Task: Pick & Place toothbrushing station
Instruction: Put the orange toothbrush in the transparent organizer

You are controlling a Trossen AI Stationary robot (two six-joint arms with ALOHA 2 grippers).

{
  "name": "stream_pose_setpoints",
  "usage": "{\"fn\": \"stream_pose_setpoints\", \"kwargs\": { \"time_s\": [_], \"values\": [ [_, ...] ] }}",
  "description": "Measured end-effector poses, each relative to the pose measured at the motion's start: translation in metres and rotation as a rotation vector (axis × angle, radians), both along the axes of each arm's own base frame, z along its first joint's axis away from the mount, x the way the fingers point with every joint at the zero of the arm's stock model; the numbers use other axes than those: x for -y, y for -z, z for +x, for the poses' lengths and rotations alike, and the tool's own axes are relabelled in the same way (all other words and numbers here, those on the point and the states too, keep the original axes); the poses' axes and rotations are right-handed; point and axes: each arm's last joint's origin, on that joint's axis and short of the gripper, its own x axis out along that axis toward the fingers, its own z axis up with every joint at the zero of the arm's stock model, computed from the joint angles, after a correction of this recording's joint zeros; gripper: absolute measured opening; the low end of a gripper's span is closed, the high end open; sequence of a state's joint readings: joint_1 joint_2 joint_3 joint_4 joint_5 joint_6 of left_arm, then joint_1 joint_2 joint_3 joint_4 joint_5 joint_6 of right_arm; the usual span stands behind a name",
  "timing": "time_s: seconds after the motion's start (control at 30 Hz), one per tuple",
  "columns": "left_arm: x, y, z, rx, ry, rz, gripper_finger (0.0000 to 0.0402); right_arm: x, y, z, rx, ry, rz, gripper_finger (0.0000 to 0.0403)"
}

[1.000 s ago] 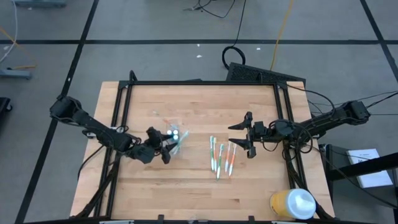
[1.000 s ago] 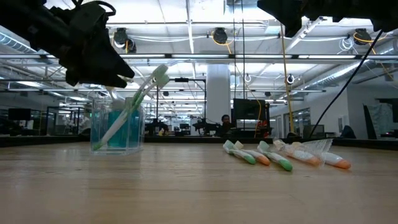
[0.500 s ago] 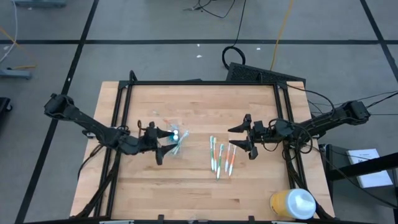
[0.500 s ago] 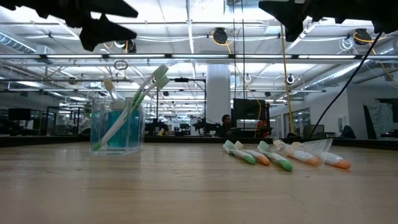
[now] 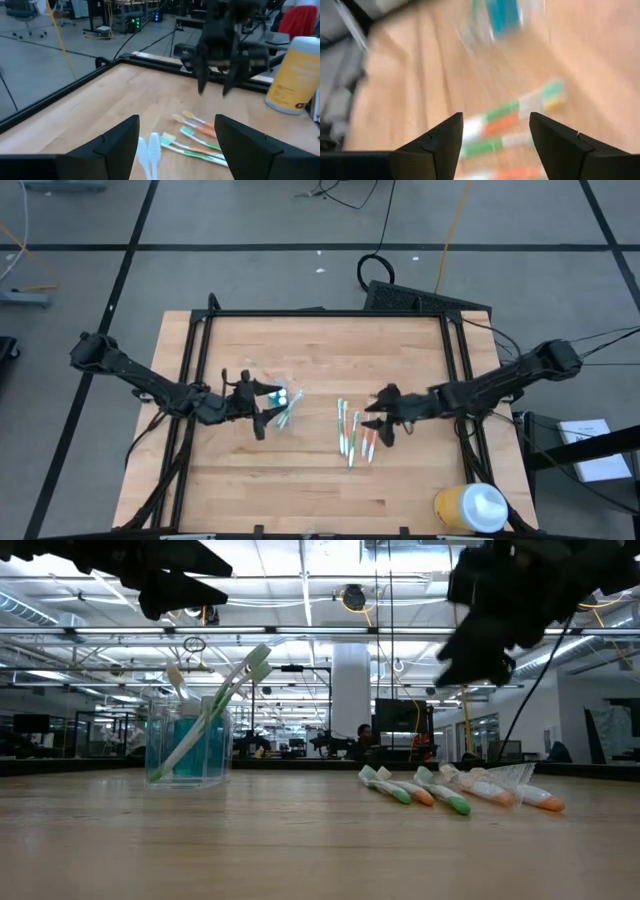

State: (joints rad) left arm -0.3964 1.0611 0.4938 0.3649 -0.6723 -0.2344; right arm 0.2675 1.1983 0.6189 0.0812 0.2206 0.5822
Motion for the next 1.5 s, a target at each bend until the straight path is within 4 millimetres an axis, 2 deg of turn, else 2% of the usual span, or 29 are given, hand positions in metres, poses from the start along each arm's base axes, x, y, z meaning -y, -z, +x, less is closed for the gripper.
{"fn": "stream_pose_setpoints", "kwargs": {
  "time_s": [0.1,0.23,0.33,0.57,0.77,0.93,1.2,1.37,1.5],
  "values": [
    [-0.003,0.001,0.001,-0.004,-0.016,-0.001,0.0267,-0.007,0.015,0.008,-0.125,-0.077,0.110,0.0222],
    [-0.006,0.001,0.002,-0.003,-0.028,-0.005,0.0267,-0.019,0.029,0.017,-0.190,-0.190,0.299,0.0222],
    [-0.006,0.001,0.002,-0.002,-0.029,-0.006,0.0266,-0.027,0.039,0.021,-0.224,-0.234,0.363,0.0222],
    [-0.006,0.001,0.002,-0.002,-0.029,-0.007,0.0267,-0.039,0.060,0.022,-0.328,-0.190,0.423,0.0222],
    [-0.006,0.000,0.002,-0.001,-0.029,-0.007,0.0267,-0.039,0.063,0.023,-0.346,-0.164,0.450,0.0222],
    [-0.006,0.000,0.002,-0.002,-0.029,-0.007,0.0267,-0.036,0.067,0.013,-0.490,-0.128,0.513,0.0222],
    [-0.006,0.000,0.002,-0.001,-0.029,-0.007,0.0267,-0.024,0.060,-0.004,-0.591,0.008,0.450,0.0221],
    [-0.006,0.000,0.002,-0.001,-0.029,-0.007,0.0267,-0.011,0.052,-0.012,-0.529,0.187,0.290,0.0221],
    [-0.006,0.000,0.002,-0.001,-0.029,-0.007,0.0267,-0.006,0.053,-0.012,-0.493,0.299,0.201,0.0221]
  ]
}}
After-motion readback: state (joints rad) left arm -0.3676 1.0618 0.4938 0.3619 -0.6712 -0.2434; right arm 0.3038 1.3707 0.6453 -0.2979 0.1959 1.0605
